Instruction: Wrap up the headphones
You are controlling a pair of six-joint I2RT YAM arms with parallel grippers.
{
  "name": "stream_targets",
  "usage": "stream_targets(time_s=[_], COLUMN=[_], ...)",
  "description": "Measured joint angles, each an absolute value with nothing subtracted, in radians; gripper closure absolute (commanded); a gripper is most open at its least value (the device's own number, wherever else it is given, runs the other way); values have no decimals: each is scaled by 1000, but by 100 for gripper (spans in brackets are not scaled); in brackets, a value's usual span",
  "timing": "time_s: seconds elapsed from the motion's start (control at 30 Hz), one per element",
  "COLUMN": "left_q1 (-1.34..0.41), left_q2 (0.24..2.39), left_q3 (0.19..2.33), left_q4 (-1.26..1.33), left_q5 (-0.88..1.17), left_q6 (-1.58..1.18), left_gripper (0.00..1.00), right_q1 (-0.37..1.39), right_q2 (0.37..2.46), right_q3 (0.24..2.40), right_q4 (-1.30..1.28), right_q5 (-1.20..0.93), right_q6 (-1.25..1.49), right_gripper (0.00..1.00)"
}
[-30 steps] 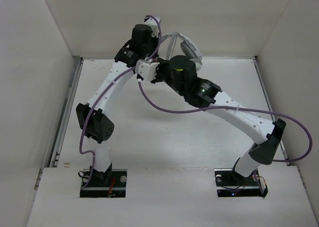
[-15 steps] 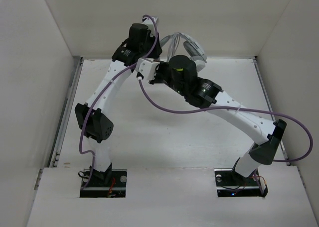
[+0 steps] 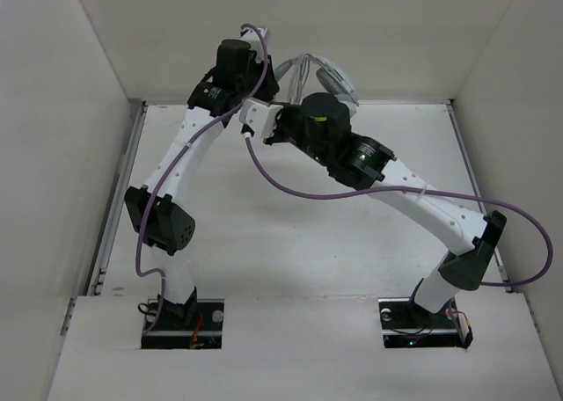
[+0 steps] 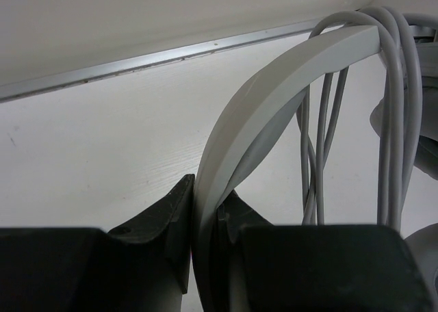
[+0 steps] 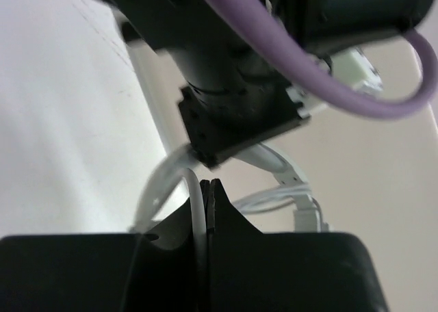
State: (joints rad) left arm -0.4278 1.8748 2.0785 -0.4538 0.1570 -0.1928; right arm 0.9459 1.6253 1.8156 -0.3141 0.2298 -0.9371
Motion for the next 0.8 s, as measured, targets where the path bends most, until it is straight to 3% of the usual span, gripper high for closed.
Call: stream_targets(time_s=[0.3,0.8], left_q1=[-453,-504], left_q2=[1827,1814], left_q3=[2008,1963], left_q4=[-453,-461], left_q5=[155,153], left_q6=[-177,-149], left_gripper=[100,100], right_q1=[819,771], right_q2=[1634,1665], right_q3=[1827,1857], right_q4=[-266,-253], right_q5=[245,218], right_q6=[-995,-939], right_gripper=[100,100])
